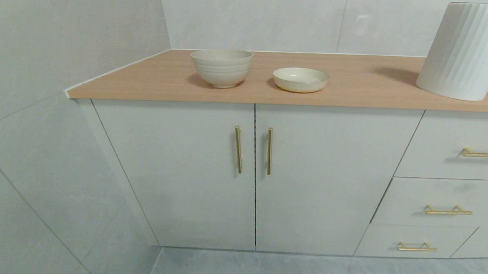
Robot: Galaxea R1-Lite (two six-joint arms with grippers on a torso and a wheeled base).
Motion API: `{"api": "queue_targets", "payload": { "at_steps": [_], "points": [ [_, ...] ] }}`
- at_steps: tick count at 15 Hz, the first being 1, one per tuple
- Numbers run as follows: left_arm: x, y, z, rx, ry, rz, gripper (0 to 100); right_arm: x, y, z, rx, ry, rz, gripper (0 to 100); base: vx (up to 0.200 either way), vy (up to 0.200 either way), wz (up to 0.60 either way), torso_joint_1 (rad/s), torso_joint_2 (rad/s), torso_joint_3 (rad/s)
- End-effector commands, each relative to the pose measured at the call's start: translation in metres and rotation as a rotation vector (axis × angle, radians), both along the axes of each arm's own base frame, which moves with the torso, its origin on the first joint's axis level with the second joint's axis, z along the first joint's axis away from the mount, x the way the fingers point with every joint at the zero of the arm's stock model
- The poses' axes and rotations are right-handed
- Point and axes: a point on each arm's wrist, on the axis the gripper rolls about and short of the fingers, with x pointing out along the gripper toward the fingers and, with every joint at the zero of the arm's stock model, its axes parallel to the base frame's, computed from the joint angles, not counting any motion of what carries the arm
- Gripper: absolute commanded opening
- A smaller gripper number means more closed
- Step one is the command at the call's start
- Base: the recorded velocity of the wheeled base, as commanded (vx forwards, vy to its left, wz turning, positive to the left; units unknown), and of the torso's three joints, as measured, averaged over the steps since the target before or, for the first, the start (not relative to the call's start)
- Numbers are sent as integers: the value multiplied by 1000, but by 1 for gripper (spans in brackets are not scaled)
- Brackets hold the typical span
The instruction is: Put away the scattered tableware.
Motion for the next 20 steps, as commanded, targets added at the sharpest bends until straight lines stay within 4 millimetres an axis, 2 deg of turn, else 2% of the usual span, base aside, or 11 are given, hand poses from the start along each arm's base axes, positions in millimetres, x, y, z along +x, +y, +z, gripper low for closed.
{"api": "queue_targets", "payload": {
  "at_steps": [1, 5, 8, 9, 10, 14, 16, 20],
  "points": [
    [0, 0, 0, 0, 0, 0, 100, 9, 2, 18, 1, 94, 116, 100, 0, 0, 0, 0, 0, 0],
    [0, 0, 0, 0, 0, 0, 100, 53, 6, 49, 24, 324, 292, 100, 0, 0, 0, 0, 0, 0],
    [0, 0, 0, 0, 0, 0, 100, 91, 20, 70, 20, 435, 493, 100, 0, 0, 0, 0, 0, 0],
    [0, 0, 0, 0, 0, 0, 100, 91, 20, 70, 20, 435, 493, 100, 0, 0, 0, 0, 0, 0],
    [0, 0, 0, 0, 0, 0, 100, 124, 38, 80, 4, 475, 593, 100, 0, 0, 0, 0, 0, 0],
    [0, 0, 0, 0, 0, 0, 100, 191, 85, 86, 13, 480, 712, 100, 0, 0, 0, 0, 0, 0],
    [0, 0, 0, 0, 0, 0, 100, 213, 110, 85, 28, 488, 768, 100, 0, 0, 0, 0, 0, 0],
    [0, 0, 0, 0, 0, 0, 100, 253, 143, 84, 17, 496, 805, 100, 0, 0, 0, 0, 0, 0]
  ]
}}
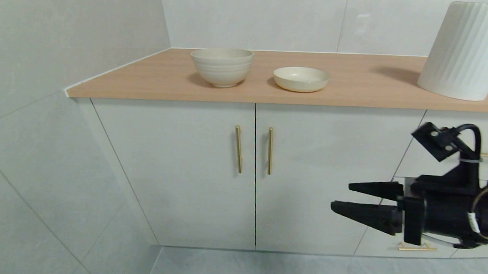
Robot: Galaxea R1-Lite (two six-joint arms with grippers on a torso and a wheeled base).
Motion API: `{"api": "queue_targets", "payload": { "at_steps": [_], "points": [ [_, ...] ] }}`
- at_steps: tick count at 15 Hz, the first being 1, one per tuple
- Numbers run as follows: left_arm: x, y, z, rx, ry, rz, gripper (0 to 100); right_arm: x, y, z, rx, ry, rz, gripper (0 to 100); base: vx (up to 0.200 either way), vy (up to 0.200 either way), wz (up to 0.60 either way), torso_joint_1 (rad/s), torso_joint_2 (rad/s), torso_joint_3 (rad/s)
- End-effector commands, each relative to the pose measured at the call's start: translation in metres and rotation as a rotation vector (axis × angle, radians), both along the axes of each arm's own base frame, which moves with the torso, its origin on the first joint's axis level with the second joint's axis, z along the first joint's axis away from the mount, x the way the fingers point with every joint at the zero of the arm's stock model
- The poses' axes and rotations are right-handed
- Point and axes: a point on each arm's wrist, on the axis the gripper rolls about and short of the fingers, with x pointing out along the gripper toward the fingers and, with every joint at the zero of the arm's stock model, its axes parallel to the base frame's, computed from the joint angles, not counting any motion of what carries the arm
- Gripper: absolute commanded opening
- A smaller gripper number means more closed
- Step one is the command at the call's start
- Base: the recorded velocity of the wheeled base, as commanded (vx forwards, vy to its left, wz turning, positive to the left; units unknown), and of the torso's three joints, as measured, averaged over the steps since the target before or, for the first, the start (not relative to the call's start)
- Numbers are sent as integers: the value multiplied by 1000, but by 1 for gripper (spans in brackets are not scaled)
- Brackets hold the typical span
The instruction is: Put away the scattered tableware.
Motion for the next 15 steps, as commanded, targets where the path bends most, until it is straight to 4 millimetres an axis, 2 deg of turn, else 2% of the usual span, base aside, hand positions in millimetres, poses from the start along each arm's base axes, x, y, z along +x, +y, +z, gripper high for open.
{"api": "queue_targets", "payload": {
  "at_steps": [1, 3, 6, 9, 10, 15],
  "points": [
    [0, 0, 0, 0, 0, 0, 100, 32, 26, -14, -29, 53, 24, 100, 0, 0, 0, 0, 0, 0],
    [0, 0, 0, 0, 0, 0, 100, 59, 43, -9, -16, 32, 26, 100, 0, 0, 0, 0, 0, 0],
    [0, 0, 0, 0, 0, 0, 100, 90, 61, -24, -4, 13, 21, 100, 0, 0, 0, 0, 0, 0],
    [0, 0, 0, 0, 0, 0, 100, 99, 72, -32, 67, 30, 12, 100, 0, 0, 0, 0, 0, 0],
    [0, 0, 0, 0, 0, 0, 100, 98, 83, -36, 111, 49, 27, 100, 0, 0, 0, 0, 0, 0],
    [0, 0, 0, 0, 0, 0, 100, 128, 112, -65, 129, 49, -65, 100, 0, 0, 0, 0, 0, 0]
  ]
}}
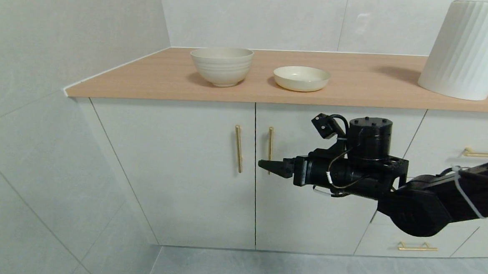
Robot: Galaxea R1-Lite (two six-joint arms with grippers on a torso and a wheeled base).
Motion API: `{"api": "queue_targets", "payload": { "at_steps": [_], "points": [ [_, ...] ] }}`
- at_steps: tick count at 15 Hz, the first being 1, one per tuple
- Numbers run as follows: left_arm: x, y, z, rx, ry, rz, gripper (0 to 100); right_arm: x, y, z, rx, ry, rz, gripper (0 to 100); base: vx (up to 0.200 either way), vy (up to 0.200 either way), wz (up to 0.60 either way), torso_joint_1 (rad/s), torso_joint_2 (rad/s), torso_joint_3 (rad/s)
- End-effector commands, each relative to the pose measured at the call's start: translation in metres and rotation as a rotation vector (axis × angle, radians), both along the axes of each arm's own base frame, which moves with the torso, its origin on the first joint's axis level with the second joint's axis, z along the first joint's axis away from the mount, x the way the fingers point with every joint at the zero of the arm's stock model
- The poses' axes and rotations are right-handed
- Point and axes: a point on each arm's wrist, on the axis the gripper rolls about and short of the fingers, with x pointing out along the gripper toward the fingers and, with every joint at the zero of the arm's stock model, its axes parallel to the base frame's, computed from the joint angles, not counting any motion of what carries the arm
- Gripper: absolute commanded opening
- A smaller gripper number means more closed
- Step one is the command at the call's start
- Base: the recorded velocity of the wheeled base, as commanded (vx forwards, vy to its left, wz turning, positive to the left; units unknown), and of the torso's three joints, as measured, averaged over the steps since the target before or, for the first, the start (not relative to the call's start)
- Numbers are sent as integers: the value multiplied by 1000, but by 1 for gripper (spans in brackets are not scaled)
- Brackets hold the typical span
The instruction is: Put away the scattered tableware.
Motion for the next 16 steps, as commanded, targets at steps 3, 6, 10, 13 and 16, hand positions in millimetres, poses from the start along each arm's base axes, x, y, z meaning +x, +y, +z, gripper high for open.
{"api": "queue_targets", "payload": {
  "at_steps": [3, 6, 10, 13, 16],
  "points": [
    [0, 0, 0, 0, 0, 0, 100, 18, 18, -25, 47, 14, -23, 100, 0, 0, 0, 0, 0, 0],
    [0, 0, 0, 0, 0, 0, 100, 32, 24, -29, 57, 1, -35, 100, 0, 0, 0, 0, 0, 0],
    [0, 0, 0, 0, 0, 0, 100, 41, 18, -24, 68, -17, -57, 100, 0, 0, 0, 0, 0, 0],
    [0, 0, 0, 0, 0, 0, 100, 49, 24, -29, 72, -22, -60, 100, 0, 0, 0, 0, 0, 0],
    [0, 0, 0, 0, 0, 0, 100, 54, 26, -34, 70, -21, -74, 100, 0, 0, 0, 0, 0, 0]
  ]
}}
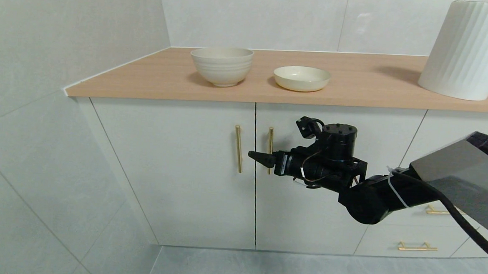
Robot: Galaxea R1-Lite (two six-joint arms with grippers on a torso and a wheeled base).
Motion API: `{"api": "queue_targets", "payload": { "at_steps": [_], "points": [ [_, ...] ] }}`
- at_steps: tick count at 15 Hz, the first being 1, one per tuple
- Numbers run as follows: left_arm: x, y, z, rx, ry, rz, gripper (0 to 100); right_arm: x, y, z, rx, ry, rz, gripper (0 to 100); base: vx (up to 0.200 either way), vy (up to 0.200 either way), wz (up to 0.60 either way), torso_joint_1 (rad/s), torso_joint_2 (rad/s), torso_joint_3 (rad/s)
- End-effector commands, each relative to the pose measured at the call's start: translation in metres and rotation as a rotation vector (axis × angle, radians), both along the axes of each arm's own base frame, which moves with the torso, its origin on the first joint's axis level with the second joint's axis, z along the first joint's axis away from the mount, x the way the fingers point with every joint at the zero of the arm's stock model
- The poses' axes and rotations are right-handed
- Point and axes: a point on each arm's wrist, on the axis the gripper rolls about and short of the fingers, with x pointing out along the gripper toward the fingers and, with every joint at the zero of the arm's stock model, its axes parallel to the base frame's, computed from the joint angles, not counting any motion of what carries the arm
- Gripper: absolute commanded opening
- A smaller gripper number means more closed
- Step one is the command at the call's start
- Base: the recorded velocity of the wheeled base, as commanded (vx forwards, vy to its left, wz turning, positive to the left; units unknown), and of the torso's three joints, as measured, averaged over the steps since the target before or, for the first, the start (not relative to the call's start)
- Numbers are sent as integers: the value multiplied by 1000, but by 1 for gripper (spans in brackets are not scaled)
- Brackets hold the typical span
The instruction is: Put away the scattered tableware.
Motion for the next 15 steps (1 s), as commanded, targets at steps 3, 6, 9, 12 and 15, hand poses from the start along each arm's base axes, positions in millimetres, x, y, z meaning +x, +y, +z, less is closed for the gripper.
{"api": "queue_targets", "payload": {
  "at_steps": [3, 6, 9, 12, 15],
  "points": [
    [0, 0, 0, 0, 0, 0, 100, 2, 4, -3, 10, -6, 4, 100, 0, 0, 0, 0, 0, 0],
    [0, 0, 0, 0, 0, 0, 100, 0, 9, -7, 23, 4, 17, 100, 0, 0, 0, 0, 0, 0],
    [0, 0, 0, 0, 0, 0, 100, -5, 13, -4, 76, 24, 28, 100, 0, 0, 0, 0, 0, 0],
    [0, 0, 0, 0, 0, 0, 100, -12, 15, 0, 79, 25, 45, 100, 0, 0, 0, 0, 0, 0],
    [0, 0, 0, 0, 0, 0, 100, -23, 18, 8, 105, 45, 76, 100, 0, 0, 0, 0, 0, 0]
  ]
}}
